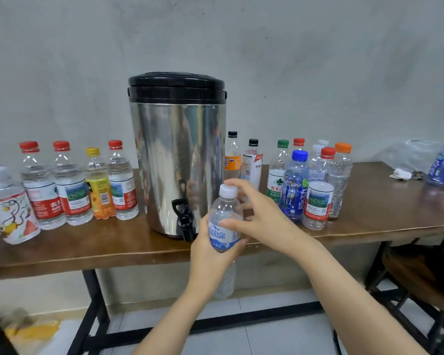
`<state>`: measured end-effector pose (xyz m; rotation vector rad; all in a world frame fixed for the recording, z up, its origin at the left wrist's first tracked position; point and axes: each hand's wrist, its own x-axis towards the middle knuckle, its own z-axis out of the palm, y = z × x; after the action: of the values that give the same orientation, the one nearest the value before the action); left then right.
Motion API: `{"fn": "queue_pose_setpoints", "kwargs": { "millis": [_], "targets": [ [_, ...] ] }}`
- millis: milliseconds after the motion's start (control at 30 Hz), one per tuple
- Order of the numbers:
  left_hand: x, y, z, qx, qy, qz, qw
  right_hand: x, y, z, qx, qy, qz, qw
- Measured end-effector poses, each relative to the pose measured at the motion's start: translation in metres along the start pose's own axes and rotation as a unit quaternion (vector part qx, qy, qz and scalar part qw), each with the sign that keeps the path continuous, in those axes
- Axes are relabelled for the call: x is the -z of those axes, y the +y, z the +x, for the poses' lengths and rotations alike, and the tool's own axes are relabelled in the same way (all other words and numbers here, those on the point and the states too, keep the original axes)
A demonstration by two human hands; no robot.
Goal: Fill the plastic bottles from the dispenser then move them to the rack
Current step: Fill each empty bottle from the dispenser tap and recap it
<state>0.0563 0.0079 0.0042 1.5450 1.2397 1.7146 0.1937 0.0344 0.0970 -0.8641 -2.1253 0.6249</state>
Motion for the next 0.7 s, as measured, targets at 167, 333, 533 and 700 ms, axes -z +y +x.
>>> {"fn": "queue_pose_setpoints", "kwargs": {
  "millis": [167,333,533,700],
  "targets": [
    [0.032,-0.012,-0.027,0.024,0.006,0.045,0.999,-0.009,-0.019,0.009,-0.034,0.036,-0.132,0.99],
    [0.057,-0.015,-0.044,0.028,0.003,0.108,0.994,-0.028,-0.031,0.015,-0.049,-0.019,-0.154,0.987],
    [0.075,-0.015,-0.051,0.032,0.01,0.126,0.991,-0.043,-0.029,0.019,-0.02,-0.059,-0.101,0.993],
    [0.078,-0.022,-0.054,0.066,-0.022,0.092,0.993,-0.041,-0.03,0.017,-0.001,-0.113,-0.089,0.99]
  ]
}}
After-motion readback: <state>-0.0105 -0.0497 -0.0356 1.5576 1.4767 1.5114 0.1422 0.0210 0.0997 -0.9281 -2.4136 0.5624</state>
